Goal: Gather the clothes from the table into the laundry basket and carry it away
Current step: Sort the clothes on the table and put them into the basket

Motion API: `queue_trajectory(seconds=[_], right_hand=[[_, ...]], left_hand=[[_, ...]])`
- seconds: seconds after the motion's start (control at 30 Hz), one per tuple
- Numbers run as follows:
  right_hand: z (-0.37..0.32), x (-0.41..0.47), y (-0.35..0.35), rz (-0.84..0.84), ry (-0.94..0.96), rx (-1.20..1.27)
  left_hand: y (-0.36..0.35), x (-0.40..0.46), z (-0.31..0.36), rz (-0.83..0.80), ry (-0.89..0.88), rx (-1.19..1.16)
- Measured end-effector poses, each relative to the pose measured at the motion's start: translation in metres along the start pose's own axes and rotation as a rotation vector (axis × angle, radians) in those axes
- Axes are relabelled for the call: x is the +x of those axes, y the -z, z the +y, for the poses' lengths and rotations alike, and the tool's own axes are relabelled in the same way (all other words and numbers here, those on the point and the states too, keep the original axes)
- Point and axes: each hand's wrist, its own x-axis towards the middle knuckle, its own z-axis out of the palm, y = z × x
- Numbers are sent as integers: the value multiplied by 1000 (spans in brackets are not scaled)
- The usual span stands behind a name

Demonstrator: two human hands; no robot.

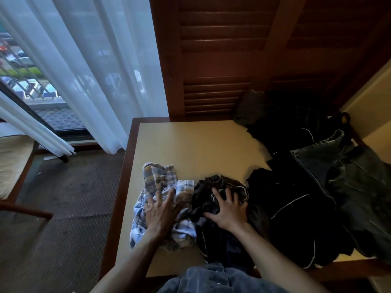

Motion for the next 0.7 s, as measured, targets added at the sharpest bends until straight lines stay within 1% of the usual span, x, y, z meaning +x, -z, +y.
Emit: queue_trajectory(seconds=[0.23,0.33,0.4,0.53,0.6,0.7], right_hand=[[-3,-19,-14,116,62,-44],[-3,-27,-21,163,73,-47],[0,-28,-25,224,92,-57],[7,-27,-23,309,125,-54],[11,-29,-17,325,121,14],[23,-33,-13,371,58,220]], left_hand=[[2,-15,4,35,-21,-64],[0,-23,5,30,-19,-109],[1,-27,5,17,-13,-141],[4,-42,5,-14,35,-230],[5,-49,6,-17,60,-287],[7,-58,9,-9,85,-352]])
